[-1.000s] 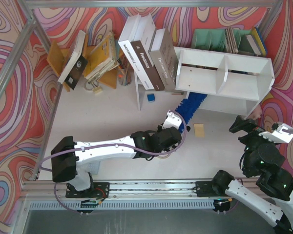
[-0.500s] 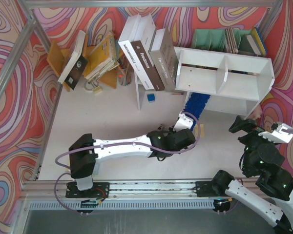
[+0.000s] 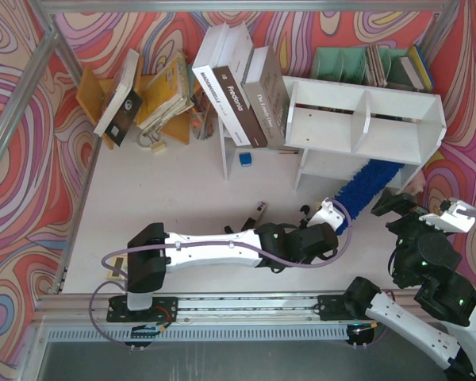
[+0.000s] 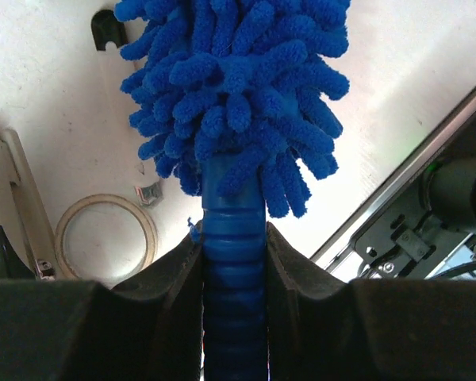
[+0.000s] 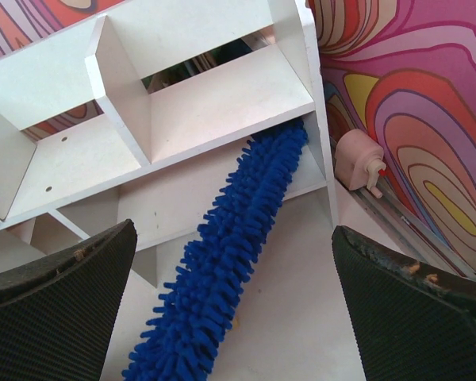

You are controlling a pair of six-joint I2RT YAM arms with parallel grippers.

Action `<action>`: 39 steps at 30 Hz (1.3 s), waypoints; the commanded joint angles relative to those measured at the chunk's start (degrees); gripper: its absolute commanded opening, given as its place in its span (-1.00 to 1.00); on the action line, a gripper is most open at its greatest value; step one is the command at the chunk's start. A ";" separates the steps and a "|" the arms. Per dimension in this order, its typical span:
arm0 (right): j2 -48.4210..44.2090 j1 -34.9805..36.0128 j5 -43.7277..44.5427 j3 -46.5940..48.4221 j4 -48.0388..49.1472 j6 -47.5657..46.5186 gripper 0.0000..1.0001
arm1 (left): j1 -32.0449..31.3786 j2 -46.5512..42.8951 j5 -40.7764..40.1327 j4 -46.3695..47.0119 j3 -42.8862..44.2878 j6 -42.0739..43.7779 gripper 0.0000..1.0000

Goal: Dust the bookshelf with a duster

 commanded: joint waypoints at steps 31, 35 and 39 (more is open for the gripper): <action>-0.31 0.45 1.30 -0.36 0.88 -0.59 0.97 | -0.93 -12.65 -2.35 3.05 -14.71 7.29 -1.00; -0.35 0.45 1.36 -0.47 0.92 -0.58 0.97 | -1.49 -12.54 -0.38 3.42 -14.47 7.64 -1.00; -0.24 0.45 1.26 -0.42 0.95 -0.58 0.97 | -2.96 -15.36 -1.13 4.13 -16.73 7.96 -1.00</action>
